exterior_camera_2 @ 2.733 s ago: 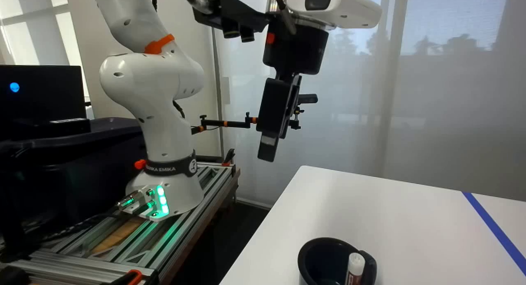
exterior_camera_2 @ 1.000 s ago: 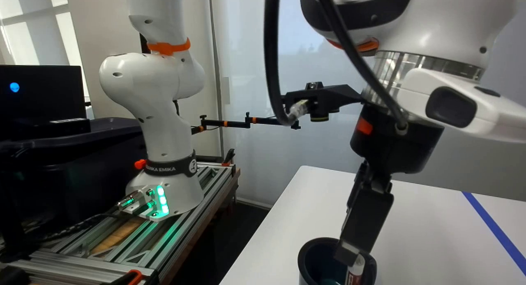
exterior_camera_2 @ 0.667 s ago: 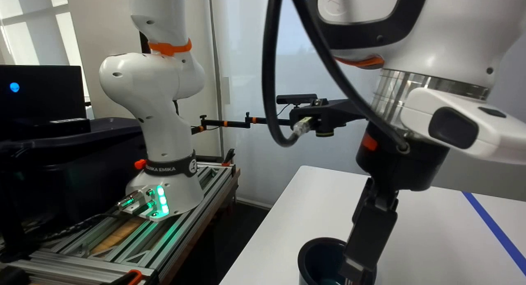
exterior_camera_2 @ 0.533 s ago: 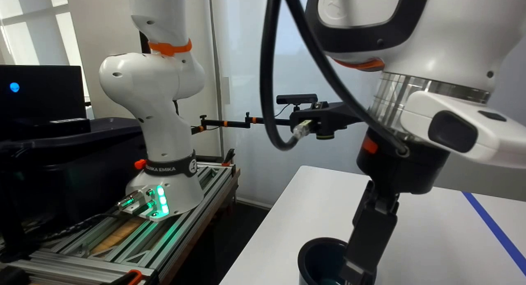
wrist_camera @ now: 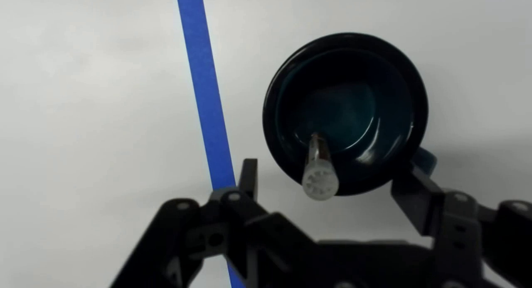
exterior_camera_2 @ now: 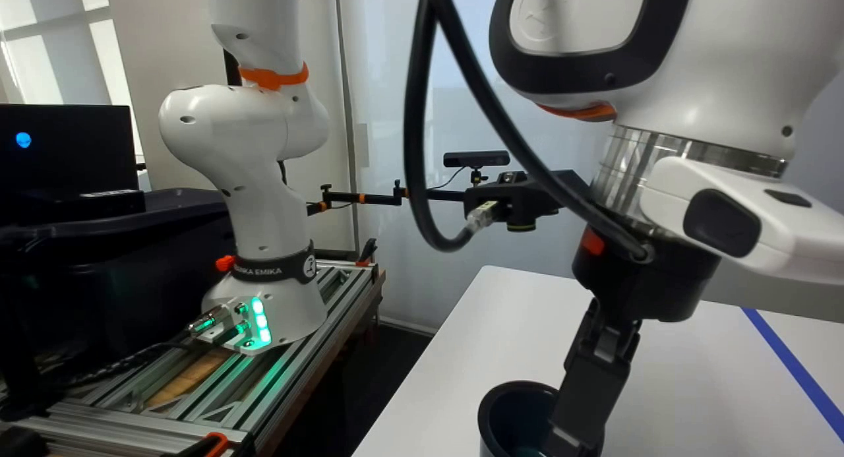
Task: Remove the red marker from the mug.
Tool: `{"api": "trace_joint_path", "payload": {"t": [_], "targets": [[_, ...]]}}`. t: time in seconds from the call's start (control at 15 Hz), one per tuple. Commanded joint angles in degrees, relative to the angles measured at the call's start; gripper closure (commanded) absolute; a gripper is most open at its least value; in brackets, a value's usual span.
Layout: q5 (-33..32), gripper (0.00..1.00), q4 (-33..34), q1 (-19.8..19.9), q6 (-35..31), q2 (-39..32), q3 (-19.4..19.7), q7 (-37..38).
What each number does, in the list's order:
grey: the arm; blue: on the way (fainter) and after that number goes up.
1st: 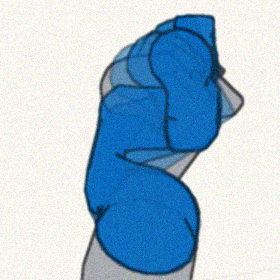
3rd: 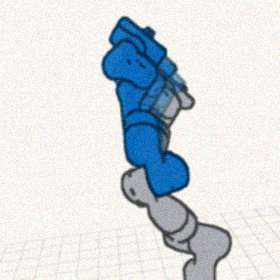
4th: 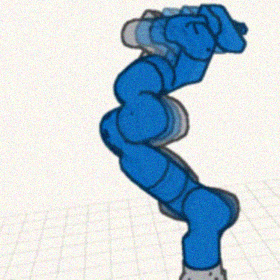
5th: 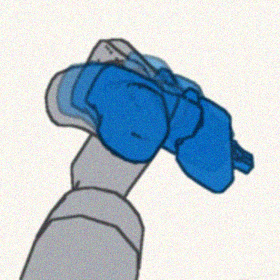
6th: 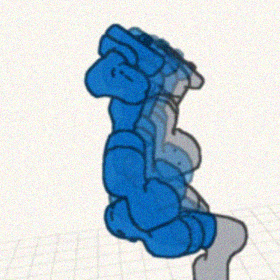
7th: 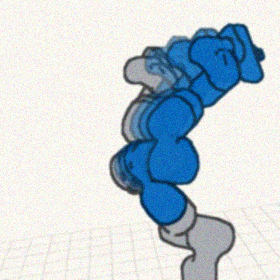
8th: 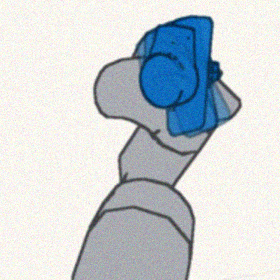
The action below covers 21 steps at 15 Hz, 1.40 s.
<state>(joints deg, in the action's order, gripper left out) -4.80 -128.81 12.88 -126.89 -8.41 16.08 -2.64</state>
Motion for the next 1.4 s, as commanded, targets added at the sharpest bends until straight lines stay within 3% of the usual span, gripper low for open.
{"api": "trace_joint_path", "payload": {"t": [0.0, 0.2, 0.33, 0.53, 0.67, 1.07, 1.33], "targets": [[0.8, 0.39, 0.4, 0.9, -0.5, -0.4, -0.6, 0.6], [0.8, 0.48, 0.4, 1.0, -0.6, -0.6, -0.6, 0.7], [0.8, 0.74, 0.3, 1.0, -0.8, -0.6, -0.6, 0.6], [1.0, 0.99, -0.1, 1.1, -1.0, 0.1, -0.7, 0.1], [1.1, 0.95, -0.6, 1.0, -0.5, 1.4, -0.8, -0.4], [2.4, 0.95, -0.6, 1.1, 3.2, 6.4, -0.9, -1.5], [7.5, 0.95, 3.0, 1.7, 11.8, 7.9, -0.5, -4.4]]}}
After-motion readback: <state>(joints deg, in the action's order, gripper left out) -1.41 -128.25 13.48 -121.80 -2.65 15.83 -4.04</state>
